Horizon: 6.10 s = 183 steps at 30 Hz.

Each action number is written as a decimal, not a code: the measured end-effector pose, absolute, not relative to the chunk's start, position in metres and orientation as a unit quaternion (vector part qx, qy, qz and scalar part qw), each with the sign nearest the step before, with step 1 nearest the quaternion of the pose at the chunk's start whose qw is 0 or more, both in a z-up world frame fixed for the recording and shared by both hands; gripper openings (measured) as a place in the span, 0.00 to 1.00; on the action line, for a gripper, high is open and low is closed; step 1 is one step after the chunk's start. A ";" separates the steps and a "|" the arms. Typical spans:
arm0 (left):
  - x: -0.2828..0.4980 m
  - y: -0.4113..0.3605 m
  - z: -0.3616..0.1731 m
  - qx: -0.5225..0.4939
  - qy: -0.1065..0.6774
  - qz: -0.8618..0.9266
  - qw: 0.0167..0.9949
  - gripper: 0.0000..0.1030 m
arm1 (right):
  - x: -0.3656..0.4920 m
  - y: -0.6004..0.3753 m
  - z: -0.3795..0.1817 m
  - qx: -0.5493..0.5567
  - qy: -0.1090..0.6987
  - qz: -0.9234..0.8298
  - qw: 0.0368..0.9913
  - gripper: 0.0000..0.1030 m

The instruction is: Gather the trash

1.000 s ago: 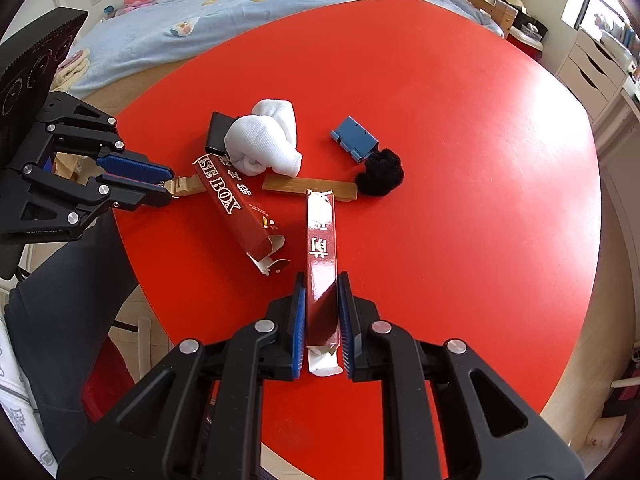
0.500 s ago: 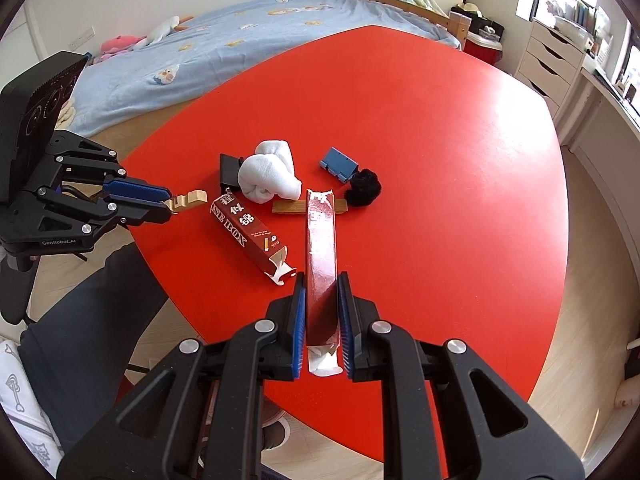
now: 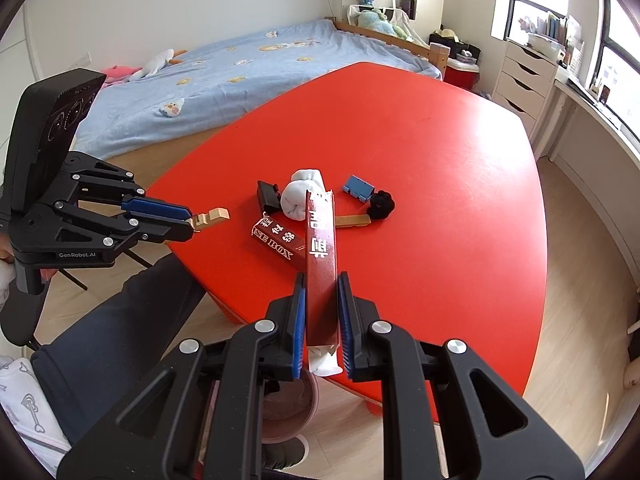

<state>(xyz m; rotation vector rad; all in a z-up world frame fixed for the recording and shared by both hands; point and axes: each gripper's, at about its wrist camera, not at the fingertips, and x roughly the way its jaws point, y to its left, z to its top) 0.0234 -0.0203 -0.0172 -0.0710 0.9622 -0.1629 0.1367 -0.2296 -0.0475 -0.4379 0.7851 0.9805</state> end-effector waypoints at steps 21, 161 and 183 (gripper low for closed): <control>-0.033 -0.042 -0.017 -0.043 0.445 -0.101 0.889 0.13 | 0.053 -0.258 -0.048 -0.158 0.342 0.446 0.812 0.14; 0.094 0.018 -0.052 0.020 0.483 -0.101 0.870 0.38 | 0.175 -0.168 -0.104 -0.306 0.378 0.548 0.681 0.15; 0.007 -0.028 -0.018 0.019 0.437 -0.107 0.893 0.38 | 0.110 -0.234 -0.060 -0.206 0.354 0.495 0.766 0.15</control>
